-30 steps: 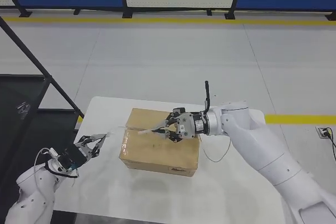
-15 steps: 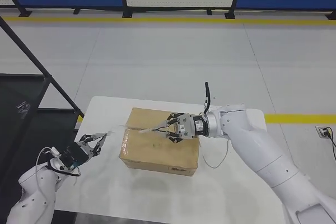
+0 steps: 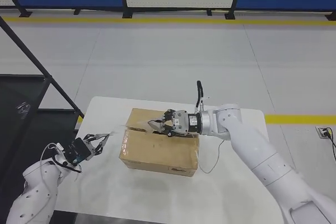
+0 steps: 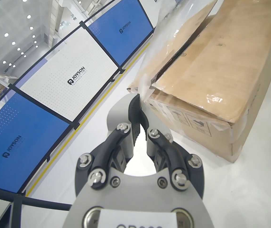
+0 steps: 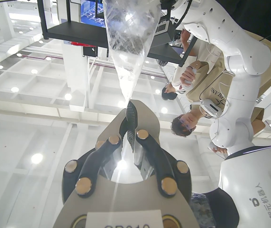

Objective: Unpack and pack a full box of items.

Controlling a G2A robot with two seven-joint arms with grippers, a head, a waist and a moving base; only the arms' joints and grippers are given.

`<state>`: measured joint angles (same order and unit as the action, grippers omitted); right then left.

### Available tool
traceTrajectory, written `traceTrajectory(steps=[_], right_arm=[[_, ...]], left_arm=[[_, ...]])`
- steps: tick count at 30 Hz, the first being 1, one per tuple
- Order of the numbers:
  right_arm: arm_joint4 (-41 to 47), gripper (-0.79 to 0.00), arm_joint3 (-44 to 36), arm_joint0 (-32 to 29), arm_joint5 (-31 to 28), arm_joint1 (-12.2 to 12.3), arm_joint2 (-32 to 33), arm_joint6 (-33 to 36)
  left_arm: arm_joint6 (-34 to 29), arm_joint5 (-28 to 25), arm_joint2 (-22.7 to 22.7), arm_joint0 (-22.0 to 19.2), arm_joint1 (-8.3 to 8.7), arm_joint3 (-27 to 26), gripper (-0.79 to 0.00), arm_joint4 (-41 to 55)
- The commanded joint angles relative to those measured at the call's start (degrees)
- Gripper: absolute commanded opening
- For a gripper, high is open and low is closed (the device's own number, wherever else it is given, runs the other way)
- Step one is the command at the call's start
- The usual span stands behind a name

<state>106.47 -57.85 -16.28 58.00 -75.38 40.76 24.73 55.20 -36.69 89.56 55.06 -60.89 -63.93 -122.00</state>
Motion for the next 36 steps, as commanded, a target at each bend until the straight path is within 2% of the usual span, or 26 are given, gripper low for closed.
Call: traceTrajectory(steps=[1, 11, 16, 29, 32, 34, 36], right_arm=[[2.72, -0.785, -0.26, 0.06, 0.0, -0.09, 0.2, -1.46], [9.4, -0.785, -4.57, -1.82, 0.0, 1.92, 0.63, -3.46], [13.02, -0.785, -4.76, -2.0, 0.0, 2.86, -0.31, -7.26], [21.91, -0.785, -3.2, -1.91, 0.0, 3.45, 0.08, -17.4], [23.14, -0.785, -3.32, -2.31, 0.0, 3.71, 0.59, -19.38], [23.9, -0.785, -3.3, -2.54, 0.0, 3.8, 0.81, -20.72], [24.72, -0.785, -3.24, -2.69, 0.0, 3.89, 1.07, -21.71]], left_arm=[[0.76, -0.13, -0.53, -0.44, 0.1, 0.7, -0.785, 0.78], [5.38, -3.12, -0.25, -0.09, 1.63, 1.59, -0.785, 3.05], [4.34, -3.46, -1.59, -0.93, 2.02, 2.57, -0.785, 3.17], [0.59, -3.46, -6.53, -5.41, 2.11, 8.27, -0.785, 5.4], [-0.35, -3.29, -7.56, -6.43, 2.04, 9.52, -0.616, 6.2], [-1.26, -2.81, -8.23, -7.08, 2.02, 10.28, -0.434, 6.3], [-1.82, -2.33, -8.86, -7.54, 2.01, 10.88, -0.4, 6.43]])
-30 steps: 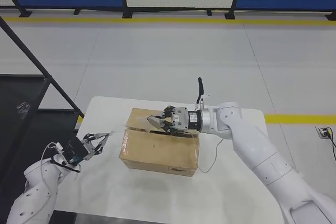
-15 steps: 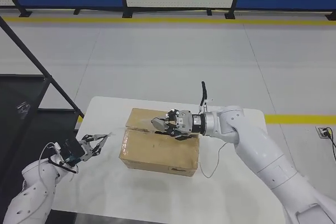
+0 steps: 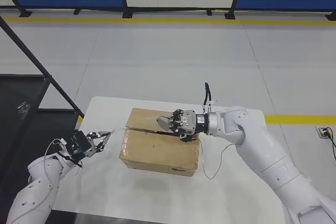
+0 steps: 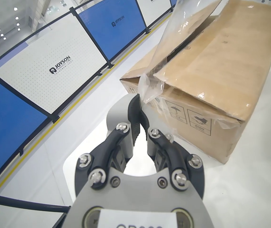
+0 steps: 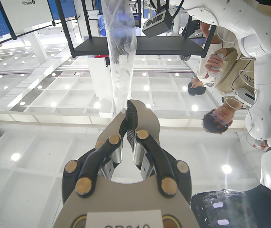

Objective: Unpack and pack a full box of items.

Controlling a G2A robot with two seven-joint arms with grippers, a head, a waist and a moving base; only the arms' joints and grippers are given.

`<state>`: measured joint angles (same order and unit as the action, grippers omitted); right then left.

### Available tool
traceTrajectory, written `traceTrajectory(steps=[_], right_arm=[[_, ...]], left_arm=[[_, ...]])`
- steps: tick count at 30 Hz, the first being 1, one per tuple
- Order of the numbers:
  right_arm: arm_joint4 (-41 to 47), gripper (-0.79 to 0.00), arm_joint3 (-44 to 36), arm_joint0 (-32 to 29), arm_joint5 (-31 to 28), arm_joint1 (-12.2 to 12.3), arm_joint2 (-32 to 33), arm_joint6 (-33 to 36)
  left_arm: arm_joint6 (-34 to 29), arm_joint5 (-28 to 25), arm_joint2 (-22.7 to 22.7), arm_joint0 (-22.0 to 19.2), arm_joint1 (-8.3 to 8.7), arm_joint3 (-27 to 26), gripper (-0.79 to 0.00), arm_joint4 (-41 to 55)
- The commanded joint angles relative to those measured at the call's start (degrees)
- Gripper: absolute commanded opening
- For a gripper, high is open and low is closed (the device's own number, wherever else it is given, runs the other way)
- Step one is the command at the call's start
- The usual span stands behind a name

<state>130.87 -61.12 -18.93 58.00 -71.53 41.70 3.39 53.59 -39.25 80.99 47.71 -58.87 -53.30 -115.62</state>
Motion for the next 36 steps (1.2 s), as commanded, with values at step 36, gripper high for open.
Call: traceTrajectory(steps=[36], right_arm=[[1.28, -0.785, 0.63, -2.44, -1.55, -0.9, 6.54, -2.82]], left_arm=[[-0.64, 4.78, -3.04, 1.99, 2.05, 1.94, -0.117, 3.92]])
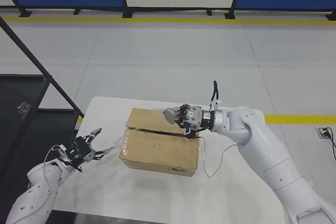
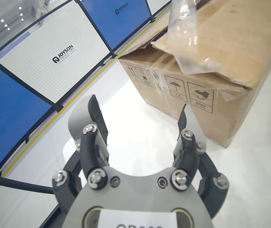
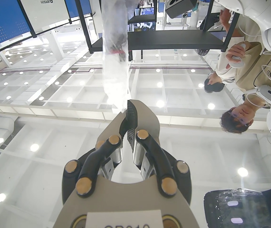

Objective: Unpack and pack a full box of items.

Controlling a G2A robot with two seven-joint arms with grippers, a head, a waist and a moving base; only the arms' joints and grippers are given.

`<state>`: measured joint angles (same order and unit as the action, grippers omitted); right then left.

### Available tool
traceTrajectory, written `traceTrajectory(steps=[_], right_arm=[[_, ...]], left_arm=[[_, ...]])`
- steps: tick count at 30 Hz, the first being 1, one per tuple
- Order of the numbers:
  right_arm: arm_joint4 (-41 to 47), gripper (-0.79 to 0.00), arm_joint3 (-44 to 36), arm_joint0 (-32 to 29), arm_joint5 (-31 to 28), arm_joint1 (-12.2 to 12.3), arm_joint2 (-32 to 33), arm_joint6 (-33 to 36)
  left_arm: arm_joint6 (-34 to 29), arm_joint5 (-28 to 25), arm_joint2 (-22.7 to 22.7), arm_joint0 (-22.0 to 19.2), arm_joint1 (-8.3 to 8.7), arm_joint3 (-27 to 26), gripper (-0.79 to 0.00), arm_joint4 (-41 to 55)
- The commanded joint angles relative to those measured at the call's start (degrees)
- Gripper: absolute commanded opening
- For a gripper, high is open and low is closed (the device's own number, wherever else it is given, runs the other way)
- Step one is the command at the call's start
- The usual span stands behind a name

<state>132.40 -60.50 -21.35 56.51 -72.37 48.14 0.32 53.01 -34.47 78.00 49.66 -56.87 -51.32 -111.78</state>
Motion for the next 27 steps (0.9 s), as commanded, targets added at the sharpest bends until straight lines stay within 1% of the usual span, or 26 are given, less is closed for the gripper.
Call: traceTrajectory(steps=[1, 5, 8, 12, 16, 18, 21, 24, 27], right_arm=[[-0.53, -0.785, 0.0, -0.02, -0.04, -0.15, 0.17, 0.46], [-1.18, -0.785, 0.15, 0.0, 0.04, -0.58, 0.21, 0.91], [-1.38, -0.785, 0.53, 0.18, 0.04, -0.94, 0.15, 0.89], [-1.34, -0.785, 1.09, 0.49, 0.21, -1.43, 0.1, 0.76], [-1.41, -0.785, 1.8, 0.88, 0.54, -1.82, 0.26, 0.6], [-1.43, -0.785, 2.07, 0.93, 0.66, -2.01, 0.36, 0.67], [-1.56, -0.785, 2.43, 1.03, 0.93, -2.27, 0.53, 0.67], [-1.7, -0.785, 2.81, 1.14, 1.26, -2.49, 0.73, 0.59], [-1.98, -0.785, 2.91, 1.14, 1.49, -2.66, 0.98, 0.58]], left_arm=[[-0.08, 0.03, -0.1, 0.09, 0.1, -0.09, -0.117, 0.18], [0.32, 1.22, -0.01, 0.4, 0.33, -0.64, -0.117, 0.79], [1.52, 3.32, 0.64, 1.41, 0.61, -2.68, -0.111, 1.4], [3.56, 5.52, 2.74, 4.36, 1.14, -7.44, -0.114, 3.82], [4.57, 4.38, 4.03, 8.33, 1.78, -13.56, -0.095, 4.51], [4.02, 3.98, 4.59, 10.03, 2.08, -16.05, -0.08, 4.29], [2.4, 3.67, 4.88, 11.67, 2.25, -18.43, -0.074, 4.95], [-2.11, 6.25, 4.42, 11.86, 2.19, -19.47, -0.071, 3.63], [-3.82, 6.66, 3.31, 11.34, 1.81, -19.48, -0.049, 5.64]])
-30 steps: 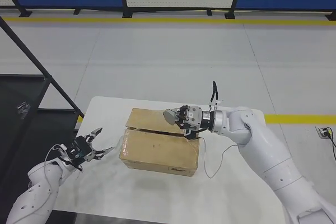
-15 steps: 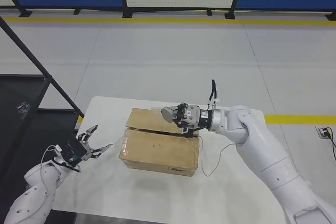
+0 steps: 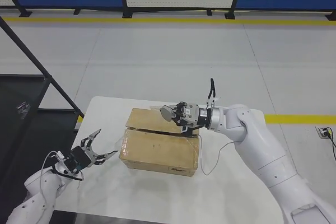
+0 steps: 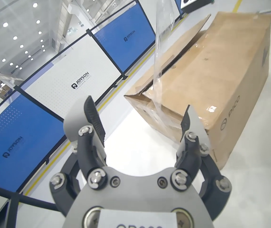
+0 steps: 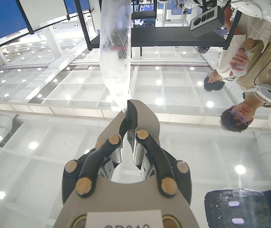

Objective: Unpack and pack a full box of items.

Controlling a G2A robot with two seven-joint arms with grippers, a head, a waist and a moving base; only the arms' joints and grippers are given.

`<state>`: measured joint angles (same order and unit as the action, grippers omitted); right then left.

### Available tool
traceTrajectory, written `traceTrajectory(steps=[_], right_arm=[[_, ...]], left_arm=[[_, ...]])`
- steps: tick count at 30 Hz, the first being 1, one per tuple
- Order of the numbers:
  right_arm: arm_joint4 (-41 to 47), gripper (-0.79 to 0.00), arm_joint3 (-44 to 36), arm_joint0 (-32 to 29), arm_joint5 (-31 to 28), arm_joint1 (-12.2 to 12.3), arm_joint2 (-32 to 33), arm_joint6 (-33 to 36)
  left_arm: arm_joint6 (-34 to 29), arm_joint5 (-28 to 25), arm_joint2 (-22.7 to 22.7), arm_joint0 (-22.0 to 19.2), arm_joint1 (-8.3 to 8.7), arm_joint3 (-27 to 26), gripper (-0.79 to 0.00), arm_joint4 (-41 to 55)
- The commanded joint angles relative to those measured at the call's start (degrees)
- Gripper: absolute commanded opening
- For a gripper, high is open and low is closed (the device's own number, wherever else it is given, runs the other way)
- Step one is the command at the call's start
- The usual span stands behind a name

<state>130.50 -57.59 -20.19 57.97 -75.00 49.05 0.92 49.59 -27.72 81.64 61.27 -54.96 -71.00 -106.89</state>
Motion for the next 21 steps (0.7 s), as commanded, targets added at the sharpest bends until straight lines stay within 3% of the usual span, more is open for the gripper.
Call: traceTrajectory(steps=[1, 21], right_arm=[[-0.06, -0.785, -0.02, -0.1, 0.03, -0.07, 0.14, 0.0], [2.88, -0.785, -3.65, -2.79, 0.03, 1.14, 0.55, -2.42]], left_arm=[[-1.12, -0.07, -0.73, -0.71, -0.18, 0.49, -0.049, 0.81], [-2.94, -1.79, -3.25, -7.88, -0.78, 4.95, 0.0, 5.67]])
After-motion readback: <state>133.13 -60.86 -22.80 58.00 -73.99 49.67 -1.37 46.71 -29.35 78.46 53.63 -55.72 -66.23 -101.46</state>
